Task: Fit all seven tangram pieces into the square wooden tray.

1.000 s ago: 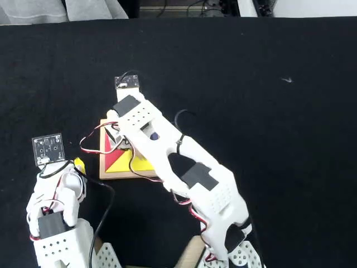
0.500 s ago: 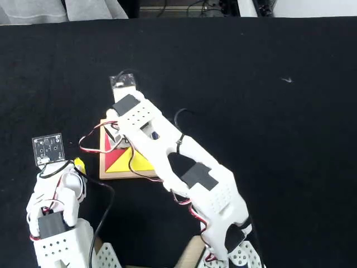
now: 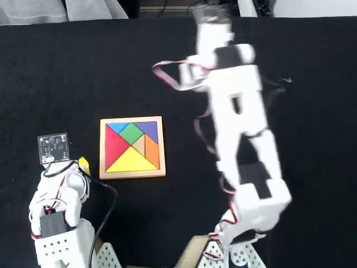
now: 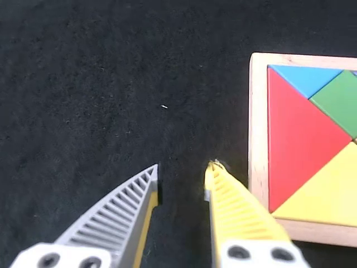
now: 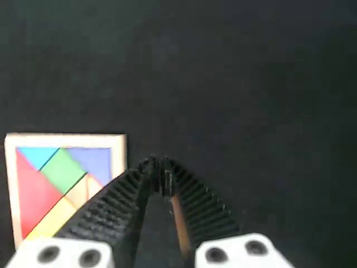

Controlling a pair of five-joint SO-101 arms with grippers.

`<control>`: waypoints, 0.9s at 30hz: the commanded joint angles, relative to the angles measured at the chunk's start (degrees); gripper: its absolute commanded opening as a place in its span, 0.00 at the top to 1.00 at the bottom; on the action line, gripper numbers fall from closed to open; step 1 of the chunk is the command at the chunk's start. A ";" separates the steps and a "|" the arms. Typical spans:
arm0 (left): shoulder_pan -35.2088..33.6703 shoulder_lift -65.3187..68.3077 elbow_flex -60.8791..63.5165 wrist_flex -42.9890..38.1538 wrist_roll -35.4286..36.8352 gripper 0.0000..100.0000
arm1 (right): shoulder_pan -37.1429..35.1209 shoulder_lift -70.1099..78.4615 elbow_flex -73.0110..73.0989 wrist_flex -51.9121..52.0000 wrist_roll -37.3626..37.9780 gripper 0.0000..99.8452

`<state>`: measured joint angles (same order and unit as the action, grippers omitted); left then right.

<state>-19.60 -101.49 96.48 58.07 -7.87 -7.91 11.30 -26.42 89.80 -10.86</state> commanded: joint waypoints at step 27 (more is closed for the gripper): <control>11.82 -2.02 -54.46 15.12 5.01 0.75 | 6.24 -99.47 64.66 -18.64 8.18 0.99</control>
<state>-8.35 -102.55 46.37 69.23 -4.62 -2.11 -79.08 29.41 76.97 -6.46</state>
